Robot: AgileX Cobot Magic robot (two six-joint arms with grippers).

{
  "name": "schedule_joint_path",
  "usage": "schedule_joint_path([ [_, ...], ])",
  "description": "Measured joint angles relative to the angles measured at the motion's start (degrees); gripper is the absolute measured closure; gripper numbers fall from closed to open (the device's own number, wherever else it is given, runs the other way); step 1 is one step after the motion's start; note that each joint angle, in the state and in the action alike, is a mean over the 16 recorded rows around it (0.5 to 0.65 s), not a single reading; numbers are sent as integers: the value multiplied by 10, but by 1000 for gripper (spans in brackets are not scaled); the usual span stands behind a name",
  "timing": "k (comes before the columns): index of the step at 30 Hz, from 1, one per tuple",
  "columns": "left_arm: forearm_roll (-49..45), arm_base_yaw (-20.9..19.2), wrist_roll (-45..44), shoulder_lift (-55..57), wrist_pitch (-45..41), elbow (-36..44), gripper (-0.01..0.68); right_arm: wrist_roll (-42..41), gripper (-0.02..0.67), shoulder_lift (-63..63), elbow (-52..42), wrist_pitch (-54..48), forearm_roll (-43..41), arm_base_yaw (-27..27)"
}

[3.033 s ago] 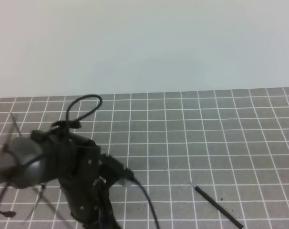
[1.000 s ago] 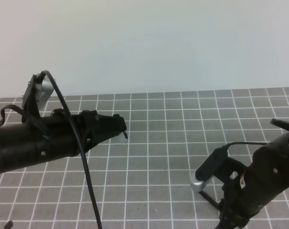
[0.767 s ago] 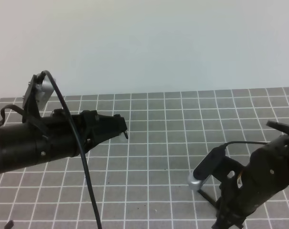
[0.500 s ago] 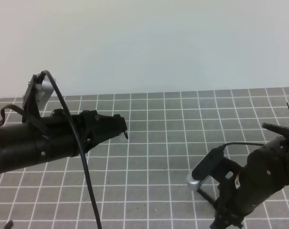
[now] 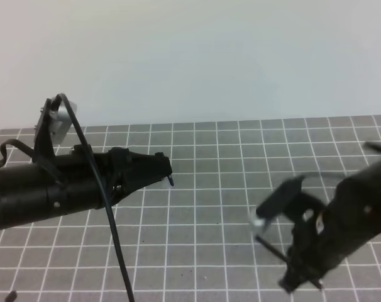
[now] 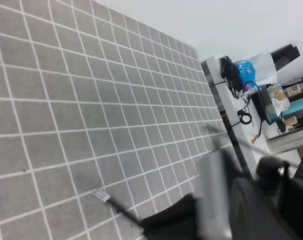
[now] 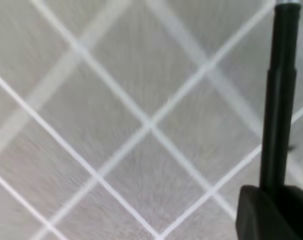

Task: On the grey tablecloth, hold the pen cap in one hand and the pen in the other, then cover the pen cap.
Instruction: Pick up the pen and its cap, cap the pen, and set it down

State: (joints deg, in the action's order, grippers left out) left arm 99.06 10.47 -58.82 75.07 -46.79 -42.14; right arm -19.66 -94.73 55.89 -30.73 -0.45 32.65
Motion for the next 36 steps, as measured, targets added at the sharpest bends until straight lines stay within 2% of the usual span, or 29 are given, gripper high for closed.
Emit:
schedule_joint_path([
  [4, 0, 0, -3, 0, 6, 0, 591, -44, 578, 47, 12, -27, 70, 0],
  [10, 0, 0, -3, 0, 22, 0, 591, -137, 579, 113, 24, -52, 225, 0],
  [18, 0, 0, 6, 0, 47, -6, 591, -241, 583, 144, 27, -63, 406, 0],
  [26, 1, 13, 7, 0, 76, -30, 591, -275, 579, 141, 27, -57, 473, 0],
  [36, 3, 47, 6, 0, 110, -55, 591, -286, 574, 141, 27, -37, 495, 0],
])
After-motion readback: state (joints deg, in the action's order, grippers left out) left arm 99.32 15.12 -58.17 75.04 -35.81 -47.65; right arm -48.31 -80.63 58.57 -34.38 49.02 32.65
